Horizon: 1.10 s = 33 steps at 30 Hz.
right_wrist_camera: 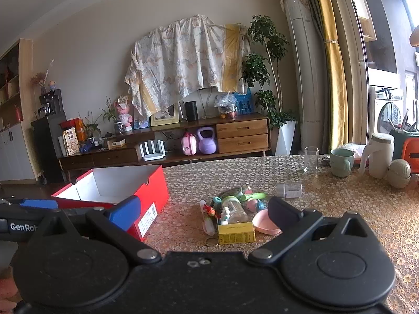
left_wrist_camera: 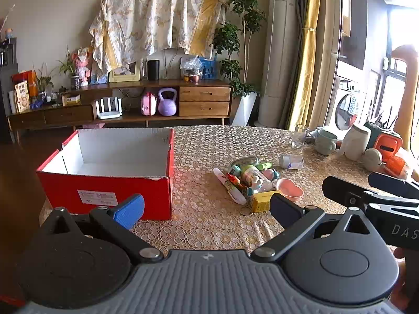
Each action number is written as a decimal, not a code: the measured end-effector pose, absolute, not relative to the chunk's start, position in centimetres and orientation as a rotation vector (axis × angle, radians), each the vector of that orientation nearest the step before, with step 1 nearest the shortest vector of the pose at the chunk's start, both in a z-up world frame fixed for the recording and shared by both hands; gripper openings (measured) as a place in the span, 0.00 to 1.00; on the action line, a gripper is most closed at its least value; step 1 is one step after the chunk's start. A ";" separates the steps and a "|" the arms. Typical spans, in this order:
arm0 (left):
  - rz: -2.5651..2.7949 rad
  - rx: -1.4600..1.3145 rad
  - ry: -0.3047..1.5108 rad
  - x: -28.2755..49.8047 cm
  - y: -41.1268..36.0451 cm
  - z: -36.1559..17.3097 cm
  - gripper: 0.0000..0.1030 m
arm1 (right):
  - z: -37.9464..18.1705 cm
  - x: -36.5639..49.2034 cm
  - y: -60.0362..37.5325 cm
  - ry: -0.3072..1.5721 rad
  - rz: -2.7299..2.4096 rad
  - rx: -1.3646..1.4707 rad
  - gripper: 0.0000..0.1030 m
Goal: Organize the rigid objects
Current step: 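Move both tools toward the cluster of items on the table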
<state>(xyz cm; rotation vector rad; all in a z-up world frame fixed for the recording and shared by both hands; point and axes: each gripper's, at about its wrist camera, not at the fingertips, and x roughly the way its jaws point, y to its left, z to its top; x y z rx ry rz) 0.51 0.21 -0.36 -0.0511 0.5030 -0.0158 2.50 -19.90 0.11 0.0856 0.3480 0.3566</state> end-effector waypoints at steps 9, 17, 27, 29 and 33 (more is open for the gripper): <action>-0.004 -0.047 0.482 2.4 0.6 -0.3 1.00 | -0.8 5.2 -21.4 0.401 0.337 0.125 1.00; -0.017 -0.017 0.517 6.6 -0.6 -1.4 1.00 | -2.1 9.1 -23.4 0.446 0.308 0.076 0.99; -0.052 -0.003 0.531 11.6 -3.2 -3.6 1.00 | -4.9 14.5 -25.3 0.519 0.329 -0.049 0.98; -0.061 0.013 0.525 12.6 -4.1 -4.1 1.00 | -5.7 16.0 -25.5 0.541 0.337 -0.061 0.97; -0.071 0.042 0.526 14.7 -5.8 -5.3 1.00 | -7.3 18.8 -25.7 0.585 0.344 -0.085 0.95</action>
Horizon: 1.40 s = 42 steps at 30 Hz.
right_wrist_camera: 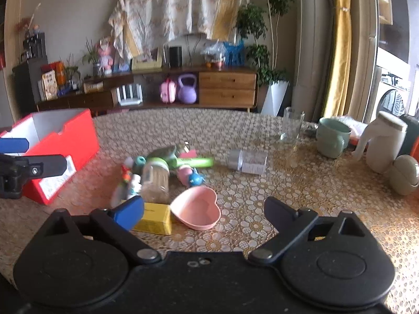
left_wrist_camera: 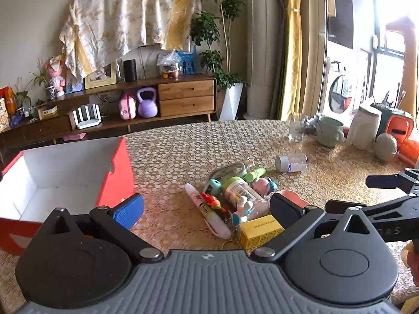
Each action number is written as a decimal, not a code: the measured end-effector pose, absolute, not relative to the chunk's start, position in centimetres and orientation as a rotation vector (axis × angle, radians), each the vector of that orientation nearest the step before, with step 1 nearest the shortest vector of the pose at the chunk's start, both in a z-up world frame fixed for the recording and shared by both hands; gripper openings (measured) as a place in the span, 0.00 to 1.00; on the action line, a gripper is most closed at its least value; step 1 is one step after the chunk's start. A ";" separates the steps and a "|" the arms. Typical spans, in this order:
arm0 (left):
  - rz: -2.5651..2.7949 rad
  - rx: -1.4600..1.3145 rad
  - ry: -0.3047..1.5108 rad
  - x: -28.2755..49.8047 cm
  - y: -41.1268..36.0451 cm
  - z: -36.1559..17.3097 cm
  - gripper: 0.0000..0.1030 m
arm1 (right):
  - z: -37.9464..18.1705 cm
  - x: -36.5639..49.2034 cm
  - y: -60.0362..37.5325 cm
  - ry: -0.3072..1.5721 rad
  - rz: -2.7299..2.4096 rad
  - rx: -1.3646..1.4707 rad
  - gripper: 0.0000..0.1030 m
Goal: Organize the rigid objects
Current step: 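Move both tools toward the cluster of items on the table, then grasp the pink heart dish with the right tool while the left tool grasps a white-blue toy figure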
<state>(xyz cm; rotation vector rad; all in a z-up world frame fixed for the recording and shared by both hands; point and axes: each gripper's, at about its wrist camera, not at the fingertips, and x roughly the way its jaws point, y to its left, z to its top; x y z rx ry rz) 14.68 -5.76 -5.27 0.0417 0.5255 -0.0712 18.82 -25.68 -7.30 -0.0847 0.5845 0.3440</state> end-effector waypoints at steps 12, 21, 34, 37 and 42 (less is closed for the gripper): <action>-0.124 0.071 0.593 19.4 -8.2 -8.8 1.00 | -11.8 23.2 -24.5 0.698 0.459 -0.249 0.86; -0.120 0.072 0.667 22.4 -8.6 -11.3 0.94 | -12.9 25.2 -25.2 0.720 0.513 -0.248 0.83; -0.186 0.106 0.704 24.0 -9.6 -12.7 0.54 | -13.8 26.9 -24.4 0.719 0.591 -0.251 0.72; -0.214 0.106 0.712 24.2 -9.8 -12.8 0.42 | -13.9 27.0 -24.5 0.722 0.594 -0.231 0.69; -0.235 0.103 0.718 24.4 -10.2 -12.8 0.33 | -13.9 26.9 -24.5 0.715 0.578 -0.210 0.56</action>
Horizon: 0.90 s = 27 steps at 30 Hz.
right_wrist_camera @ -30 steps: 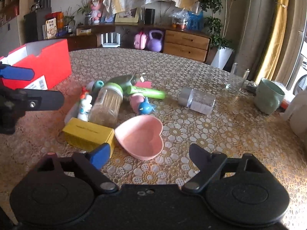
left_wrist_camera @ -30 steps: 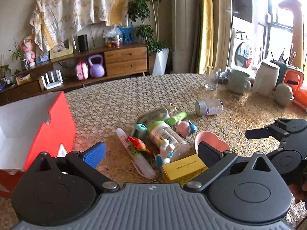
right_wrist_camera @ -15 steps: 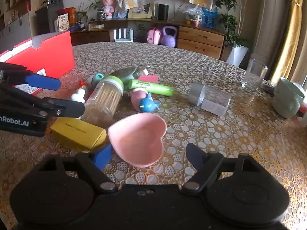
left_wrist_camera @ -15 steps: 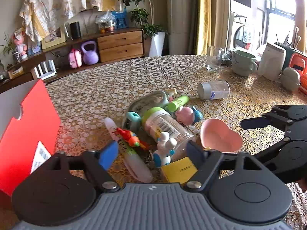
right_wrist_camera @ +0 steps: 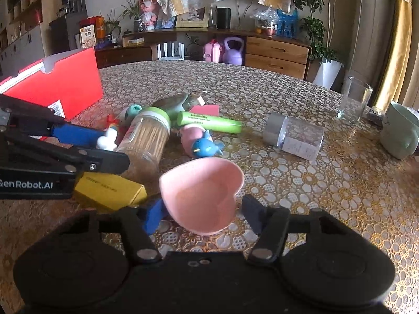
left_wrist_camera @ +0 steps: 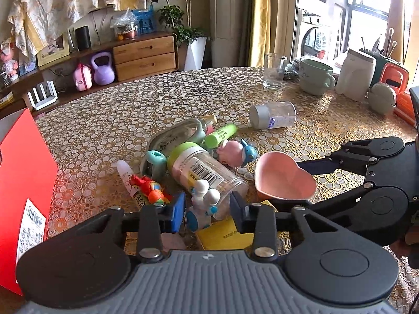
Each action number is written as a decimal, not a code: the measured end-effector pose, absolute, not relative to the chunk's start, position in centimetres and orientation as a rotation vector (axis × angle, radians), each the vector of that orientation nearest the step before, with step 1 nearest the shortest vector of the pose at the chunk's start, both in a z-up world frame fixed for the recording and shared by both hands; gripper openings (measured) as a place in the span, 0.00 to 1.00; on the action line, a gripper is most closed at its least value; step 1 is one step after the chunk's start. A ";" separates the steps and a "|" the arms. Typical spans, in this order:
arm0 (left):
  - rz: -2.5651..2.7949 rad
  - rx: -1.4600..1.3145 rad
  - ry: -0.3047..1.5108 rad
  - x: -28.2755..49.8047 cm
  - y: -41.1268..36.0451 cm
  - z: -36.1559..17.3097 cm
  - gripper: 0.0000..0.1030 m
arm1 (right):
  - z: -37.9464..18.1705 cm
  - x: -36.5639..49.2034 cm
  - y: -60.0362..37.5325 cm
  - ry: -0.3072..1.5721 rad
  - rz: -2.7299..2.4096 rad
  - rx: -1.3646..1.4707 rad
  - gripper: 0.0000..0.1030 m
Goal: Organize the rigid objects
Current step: 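Grasp the pink heart dish with the right tool while the left tool grasps a white-blue toy figure, then carry the pink heart dish and white-blue figure over the red box with both tools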
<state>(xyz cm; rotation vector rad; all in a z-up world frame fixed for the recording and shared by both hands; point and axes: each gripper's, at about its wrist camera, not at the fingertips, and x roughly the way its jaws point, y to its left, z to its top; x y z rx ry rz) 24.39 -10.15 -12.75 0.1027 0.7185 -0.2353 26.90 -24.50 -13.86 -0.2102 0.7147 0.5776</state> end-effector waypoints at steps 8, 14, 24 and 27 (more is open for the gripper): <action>-0.241 0.110 0.723 24.3 -10.1 -12.3 0.23 | -13.0 26.0 -24.7 0.682 0.560 -0.201 0.53; -0.217 0.102 0.719 23.7 -9.2 -11.6 0.22 | -11.4 24.6 -25.0 0.654 0.545 -0.196 0.53; -0.209 0.071 0.680 22.1 -7.5 -8.4 0.19 | -7.4 21.3 -24.2 0.637 0.535 -0.224 0.53; -0.204 0.056 0.668 21.3 -6.6 -7.3 0.19 | -5.8 20.3 -23.6 0.627 0.546 -0.231 0.53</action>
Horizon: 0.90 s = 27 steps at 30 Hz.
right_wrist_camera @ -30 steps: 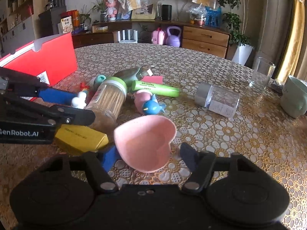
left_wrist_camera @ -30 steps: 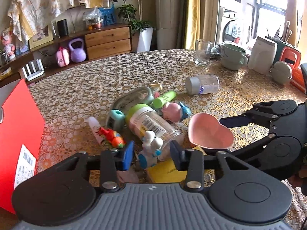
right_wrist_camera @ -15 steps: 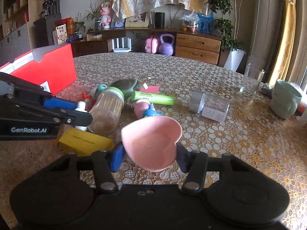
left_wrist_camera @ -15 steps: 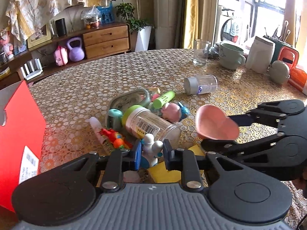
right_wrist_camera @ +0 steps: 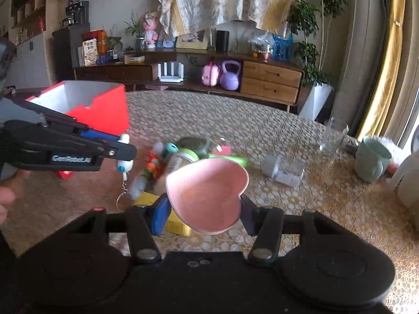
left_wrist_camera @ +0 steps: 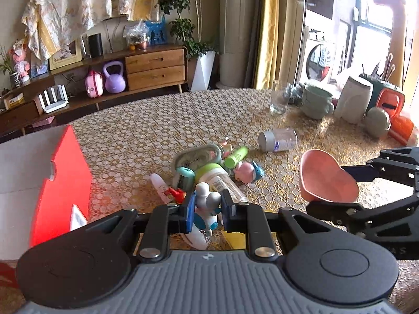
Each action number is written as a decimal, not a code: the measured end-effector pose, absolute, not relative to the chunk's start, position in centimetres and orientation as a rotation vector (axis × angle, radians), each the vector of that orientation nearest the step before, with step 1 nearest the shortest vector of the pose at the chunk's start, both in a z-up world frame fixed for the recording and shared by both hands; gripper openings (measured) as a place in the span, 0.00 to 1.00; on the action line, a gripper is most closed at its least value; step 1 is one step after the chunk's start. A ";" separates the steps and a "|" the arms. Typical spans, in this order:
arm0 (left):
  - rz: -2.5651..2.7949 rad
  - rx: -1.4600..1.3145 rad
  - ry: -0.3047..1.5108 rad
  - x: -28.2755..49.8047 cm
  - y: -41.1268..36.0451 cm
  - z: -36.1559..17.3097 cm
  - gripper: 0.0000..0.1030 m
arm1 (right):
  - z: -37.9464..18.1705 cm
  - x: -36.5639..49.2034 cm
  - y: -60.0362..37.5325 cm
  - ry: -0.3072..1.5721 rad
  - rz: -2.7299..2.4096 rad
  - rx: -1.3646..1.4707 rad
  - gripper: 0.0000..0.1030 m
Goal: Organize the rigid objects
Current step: 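Carry the pink heart dish and white-blue figure over the red box with both tools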
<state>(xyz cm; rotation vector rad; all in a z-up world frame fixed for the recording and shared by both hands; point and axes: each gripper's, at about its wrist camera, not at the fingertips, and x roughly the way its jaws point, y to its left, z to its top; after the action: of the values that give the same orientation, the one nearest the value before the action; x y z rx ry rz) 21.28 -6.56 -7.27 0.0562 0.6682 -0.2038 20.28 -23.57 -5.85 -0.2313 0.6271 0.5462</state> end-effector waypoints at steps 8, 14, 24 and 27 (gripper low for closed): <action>-0.202 0.003 0.663 19.4 -3.3 -4.0 0.19 | -2.3 18.6 -21.1 0.624 0.582 -0.217 0.53; -0.179 0.001 0.662 17.9 -0.5 -1.5 0.19 | -0.5 17.9 -18.0 0.615 0.636 -0.244 0.53; -0.079 0.008 0.680 16.9 6.4 1.6 0.19 | 1.2 17.7 -10.8 0.598 0.734 -0.292 0.53; -0.041 0.008 0.681 17.0 8.6 2.0 0.19 | 1.3 17.9 -8.6 0.591 0.758 -0.316 0.53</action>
<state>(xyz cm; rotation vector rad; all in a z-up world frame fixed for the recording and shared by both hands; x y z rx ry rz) 16.96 8.63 1.96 0.0080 0.6810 -0.0413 17.94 -8.63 1.25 -0.3162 0.5914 0.7584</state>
